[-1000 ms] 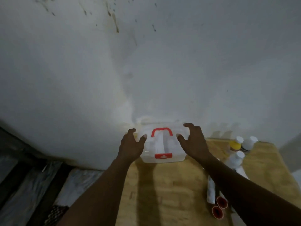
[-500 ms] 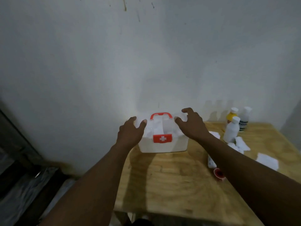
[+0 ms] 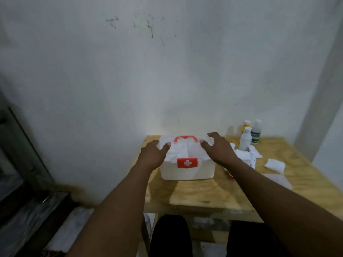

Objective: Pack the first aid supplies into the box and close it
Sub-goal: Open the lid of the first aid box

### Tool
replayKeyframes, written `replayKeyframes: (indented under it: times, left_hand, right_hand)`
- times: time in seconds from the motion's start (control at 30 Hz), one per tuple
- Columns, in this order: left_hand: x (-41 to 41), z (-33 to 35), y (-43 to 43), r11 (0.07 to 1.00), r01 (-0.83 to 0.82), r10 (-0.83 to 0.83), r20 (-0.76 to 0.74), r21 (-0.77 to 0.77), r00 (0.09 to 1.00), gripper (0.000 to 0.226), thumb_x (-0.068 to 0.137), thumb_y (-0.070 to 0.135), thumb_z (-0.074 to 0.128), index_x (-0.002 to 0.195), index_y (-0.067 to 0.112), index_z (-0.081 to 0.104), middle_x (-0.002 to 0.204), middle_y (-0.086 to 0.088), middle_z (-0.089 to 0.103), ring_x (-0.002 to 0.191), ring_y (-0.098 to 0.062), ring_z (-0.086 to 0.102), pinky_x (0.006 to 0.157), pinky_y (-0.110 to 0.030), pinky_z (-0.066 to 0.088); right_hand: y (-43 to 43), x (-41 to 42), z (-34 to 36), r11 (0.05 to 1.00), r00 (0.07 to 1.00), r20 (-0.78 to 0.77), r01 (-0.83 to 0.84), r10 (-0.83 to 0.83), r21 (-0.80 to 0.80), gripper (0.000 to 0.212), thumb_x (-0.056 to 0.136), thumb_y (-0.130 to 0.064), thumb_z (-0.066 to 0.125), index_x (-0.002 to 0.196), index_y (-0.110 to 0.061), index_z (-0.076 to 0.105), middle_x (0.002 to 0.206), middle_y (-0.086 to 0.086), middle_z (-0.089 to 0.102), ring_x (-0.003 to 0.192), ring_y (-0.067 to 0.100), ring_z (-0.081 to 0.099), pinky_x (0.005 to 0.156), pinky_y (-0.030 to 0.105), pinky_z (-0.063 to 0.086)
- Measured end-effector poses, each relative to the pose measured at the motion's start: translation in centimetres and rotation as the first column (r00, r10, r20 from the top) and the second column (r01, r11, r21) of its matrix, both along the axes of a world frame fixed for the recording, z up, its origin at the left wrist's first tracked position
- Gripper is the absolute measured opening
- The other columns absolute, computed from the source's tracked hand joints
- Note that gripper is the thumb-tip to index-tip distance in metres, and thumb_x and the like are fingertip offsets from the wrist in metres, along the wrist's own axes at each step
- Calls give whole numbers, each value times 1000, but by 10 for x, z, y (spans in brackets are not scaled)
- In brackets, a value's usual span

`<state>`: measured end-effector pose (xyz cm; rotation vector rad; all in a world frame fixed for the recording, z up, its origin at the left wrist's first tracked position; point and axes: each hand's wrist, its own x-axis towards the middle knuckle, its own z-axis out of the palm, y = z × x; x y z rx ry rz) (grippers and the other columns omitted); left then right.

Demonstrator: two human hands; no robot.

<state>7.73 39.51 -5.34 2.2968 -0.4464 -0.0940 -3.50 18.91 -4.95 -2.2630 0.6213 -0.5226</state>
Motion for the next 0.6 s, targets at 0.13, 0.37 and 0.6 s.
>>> replayKeyframes:
  times: [0.13, 0.37, 0.6]
  left_hand:
    - [3, 1, 1, 1000, 1, -2, -13, -11, 1000, 81, 89, 69, 51, 151, 17, 42, 150, -12, 50, 126, -37, 55, 100, -52, 52]
    - [-1, -4, 3, 1000, -4, 4, 14, -11, 1000, 84, 86, 77, 45, 150, 22, 45, 151, -8, 51, 126, -36, 57, 97, -52, 54]
    - [4, -4, 3, 1000, -8, 8, 19, -11, 1000, 88, 82, 81, 45, 147, 22, 49, 146, -8, 56, 121, -37, 61, 94, -54, 56]
  right_hand:
    - [-3, 2, -2, 1000, 1000, 13, -1, 1, 25, 62, 92, -54, 53, 142, -21, 41, 144, 12, 49, 126, 29, 51, 99, 41, 42]
    - [15, -8, -18, 951, 957, 189, 167, -220, 262, 72, 85, -65, 54, 138, -19, 40, 143, 10, 43, 129, 29, 46, 103, 42, 41]
    - [103, -27, -53, 555, 812, 138, 252, -567, 792, 52, 86, -57, 61, 114, -16, 50, 110, 6, 58, 97, 22, 57, 74, 35, 51]
